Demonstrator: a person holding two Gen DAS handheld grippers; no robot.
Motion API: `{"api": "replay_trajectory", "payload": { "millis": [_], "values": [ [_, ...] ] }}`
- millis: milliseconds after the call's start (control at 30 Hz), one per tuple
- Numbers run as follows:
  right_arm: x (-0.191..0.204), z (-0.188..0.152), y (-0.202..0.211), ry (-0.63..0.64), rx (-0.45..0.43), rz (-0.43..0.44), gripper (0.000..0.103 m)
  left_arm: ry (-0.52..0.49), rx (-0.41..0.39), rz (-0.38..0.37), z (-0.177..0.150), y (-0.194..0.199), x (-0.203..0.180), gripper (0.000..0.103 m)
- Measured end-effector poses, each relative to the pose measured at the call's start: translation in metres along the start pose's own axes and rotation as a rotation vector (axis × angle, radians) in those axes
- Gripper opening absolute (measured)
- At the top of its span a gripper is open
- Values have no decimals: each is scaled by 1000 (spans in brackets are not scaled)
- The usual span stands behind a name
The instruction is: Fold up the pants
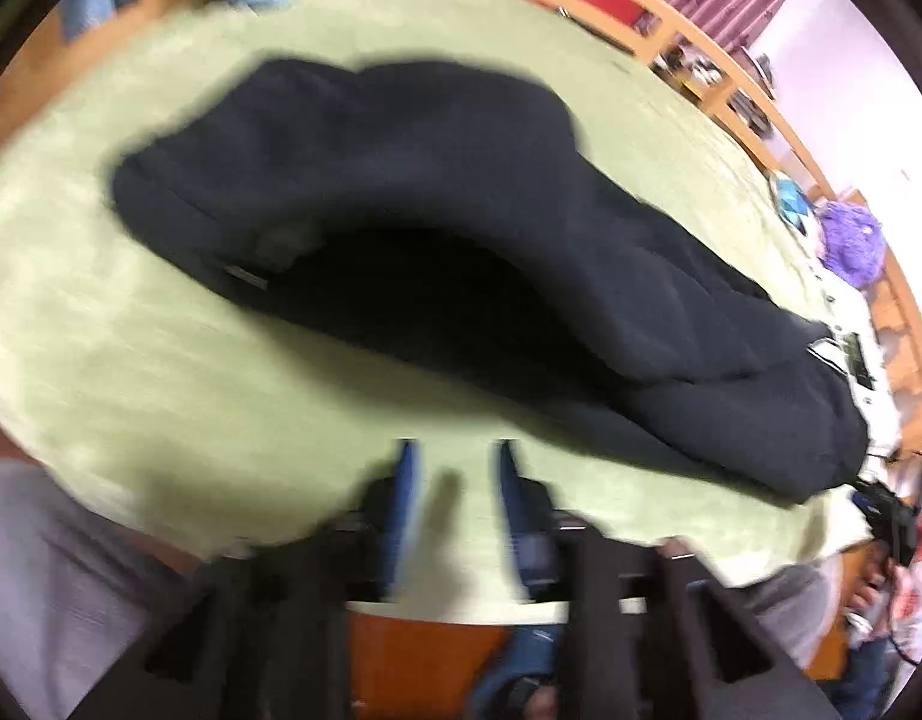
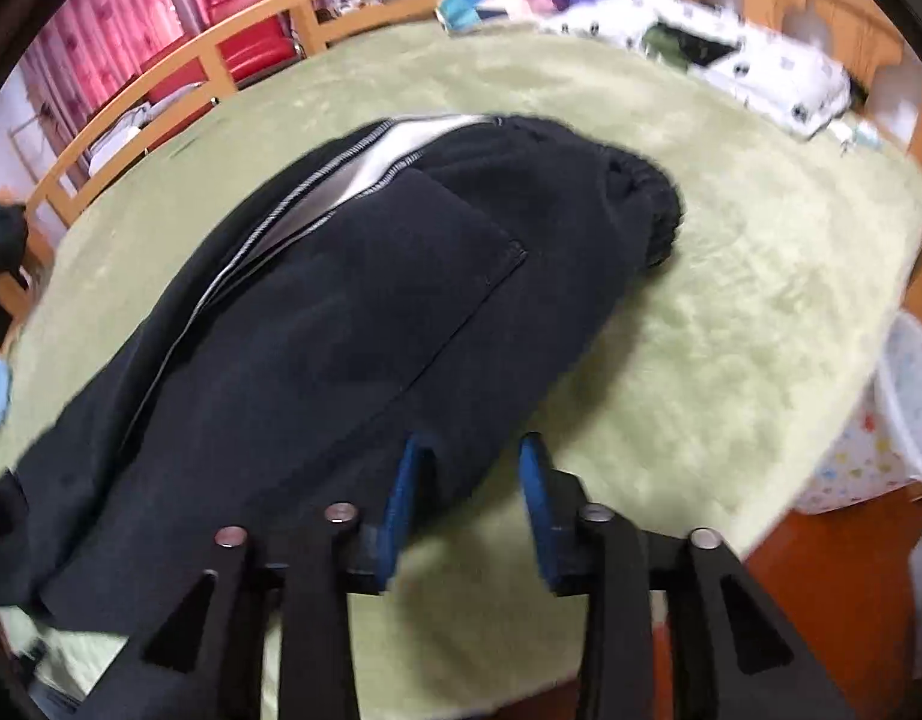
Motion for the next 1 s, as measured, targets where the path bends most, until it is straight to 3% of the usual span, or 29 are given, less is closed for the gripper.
{"api": "replay_trajectory", "payload": {
  "millis": [33, 167, 233, 333, 433, 500, 567, 633, 667, 800, 933, 1000],
  "values": [
    [3, -3, 6, 0, -9, -1, 39, 5, -49, 26, 3, 11, 13, 52],
    [24, -18, 32, -28, -46, 36, 40, 36, -146, 107, 33, 30, 54, 54],
    [35, -23, 40, -50, -55, 79, 41, 94, -174, 100, 50, 34, 75, 55],
    [55, -34, 40, -81, -53, 129, 41, 180, -155, 139, 82, 19, 102, 55],
    [72, -47, 36, -103, -29, 152, 42, 267, -139, 124, 104, -5, 121, 55],
    [79, -54, 32, -121, -7, 161, 42, 312, -107, 109, 116, -25, 131, 53],
    [89, -62, 28, -129, 10, 165, 42, 340, -124, 128, 120, -35, 127, 49],
    [98, -65, 24, -112, 23, 144, 42, 336, -139, 134, 125, -36, 124, 15],
    [103, -66, 22, -106, 25, 135, 42, 321, -131, 101, 126, -36, 123, 10],
    [123, -66, 14, -76, 40, 129, 41, 273, -183, 122, 119, -11, 132, 9],
    [138, -65, 18, -31, 16, 123, 41, 321, -132, 48, 102, -16, 158, 11],
    [140, -62, 18, -19, 17, 134, 41, 279, -127, 78, 101, -17, 157, 18]
  ]
}}
Point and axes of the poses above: each gripper's, at about its wrist camera, not at the fingertips, and y roughly against the way its jaws point, x to its left, z to its top, the point moved 1 cm from there along -y, roughly the way its jaws point, and after that the axes turned 8 degrees about x, right-handed, at the moved point
